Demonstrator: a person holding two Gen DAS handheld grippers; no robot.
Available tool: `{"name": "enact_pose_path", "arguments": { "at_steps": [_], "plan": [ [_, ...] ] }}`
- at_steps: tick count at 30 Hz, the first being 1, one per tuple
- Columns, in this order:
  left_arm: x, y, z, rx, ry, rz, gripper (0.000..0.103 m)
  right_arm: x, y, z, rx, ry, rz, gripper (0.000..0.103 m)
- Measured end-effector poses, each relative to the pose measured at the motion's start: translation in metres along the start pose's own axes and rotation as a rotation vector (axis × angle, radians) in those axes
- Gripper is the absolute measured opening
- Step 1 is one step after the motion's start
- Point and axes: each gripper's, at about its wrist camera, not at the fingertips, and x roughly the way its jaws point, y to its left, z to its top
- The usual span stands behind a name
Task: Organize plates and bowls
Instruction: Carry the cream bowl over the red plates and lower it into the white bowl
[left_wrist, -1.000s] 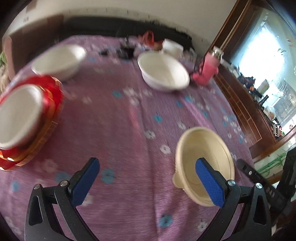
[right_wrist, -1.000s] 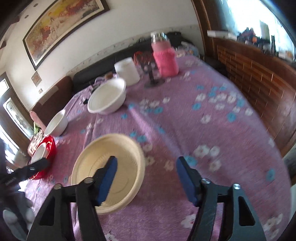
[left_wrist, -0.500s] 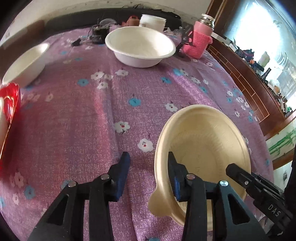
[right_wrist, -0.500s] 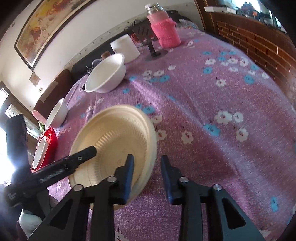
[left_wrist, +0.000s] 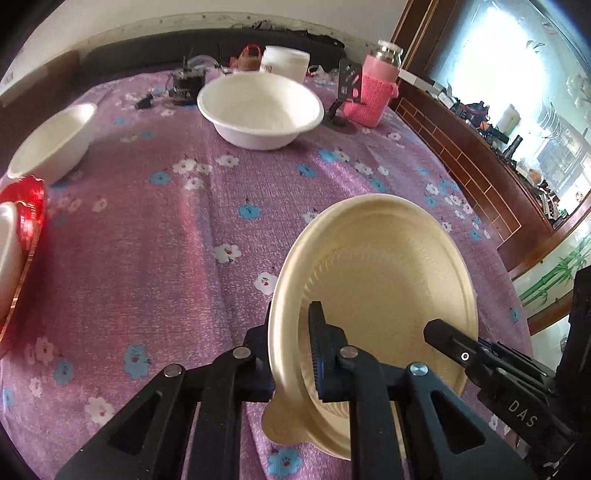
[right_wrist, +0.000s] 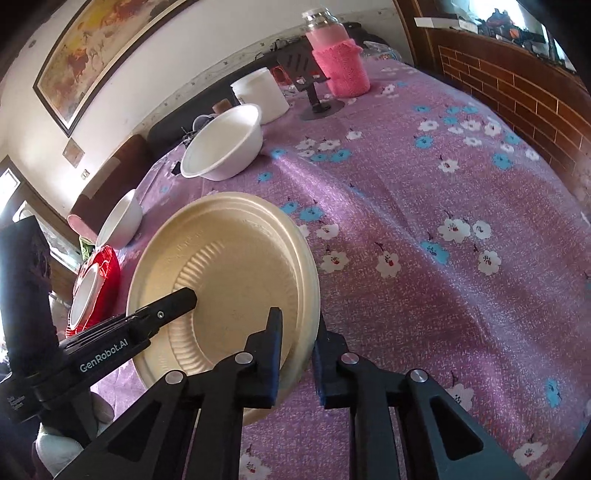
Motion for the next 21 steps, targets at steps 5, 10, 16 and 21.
{"name": "enact_pose_path", "arguments": {
  "at_steps": [5, 10, 16, 21],
  "plan": [
    [-0.031, 0.011, 0.001, -0.008, -0.064, 0.015, 0.014, -0.007, 0.02, 0.006, -0.034, -0.013, 0.014, 0.015],
    [-0.065, 0.039, 0.006, -0.041, -0.126, 0.049, 0.014, -0.002, 0.059, 0.016, -0.094, -0.007, 0.054, 0.015],
    [-0.101, 0.106, 0.013, -0.154, -0.179, 0.119, 0.014, 0.014, 0.127, 0.027, -0.18, 0.013, 0.13, 0.015],
    [-0.123, 0.165, 0.016, -0.25, -0.199, 0.193, 0.014, 0.037, 0.197, 0.032, -0.28, 0.042, 0.175, 0.015]
  ]
}}
